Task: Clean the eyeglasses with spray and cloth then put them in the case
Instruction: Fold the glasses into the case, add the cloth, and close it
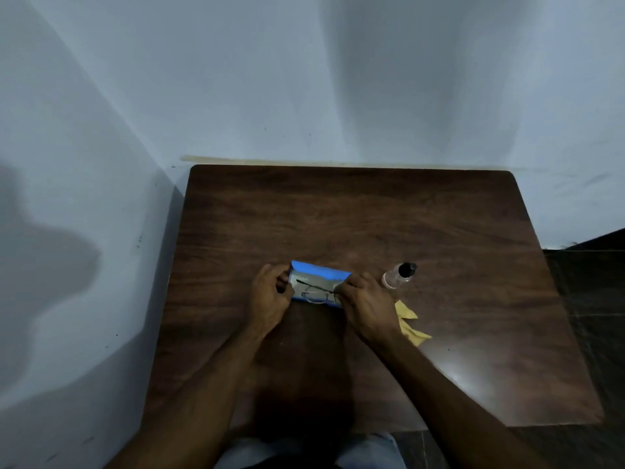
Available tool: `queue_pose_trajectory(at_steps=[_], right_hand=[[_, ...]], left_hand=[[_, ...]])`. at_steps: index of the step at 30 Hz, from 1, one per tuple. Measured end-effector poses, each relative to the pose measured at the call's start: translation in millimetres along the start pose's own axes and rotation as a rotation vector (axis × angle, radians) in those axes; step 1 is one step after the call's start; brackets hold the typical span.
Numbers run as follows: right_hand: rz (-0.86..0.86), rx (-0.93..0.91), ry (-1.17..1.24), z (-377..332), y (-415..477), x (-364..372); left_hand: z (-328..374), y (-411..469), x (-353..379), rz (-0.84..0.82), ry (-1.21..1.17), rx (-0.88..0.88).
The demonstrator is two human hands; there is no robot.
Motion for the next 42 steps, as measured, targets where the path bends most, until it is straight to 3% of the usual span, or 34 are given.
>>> queue_pose_trajectory(at_steps=[5, 13, 17, 25, 42], right_hand=[[0.071, 0.072, -0.11, 3, 16, 3], [-0.017, 0.015, -0.2, -3, 21, 20], [-0.103, 0.035, -0.2, 1, 16, 24], [-0.079, 0.047, -0.197, -1, 13, 31], [-0.194, 0.04, -0.126, -2, 14, 45]], left_hand=[[-4, -2, 7, -0.058, -0.042, -0.001], [-8, -4, 10, -0.096, -0.124, -0.023], [-8, -5, 7, -0.078, -0.153, -0.025], [-6, -7, 10, -0.081, -0.11, -0.031], [-8, -10, 13, -0.069, -0.067, -0.055]])
Point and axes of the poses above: each hand's wrist, its own y-axis towards the middle knuckle, its own x-axis out of the palm, z = x × y, the point moved 6 cm from there along y, towards the middle knuckle, and after that the axes turned 8 degrees about y, right-handed, at the moved point
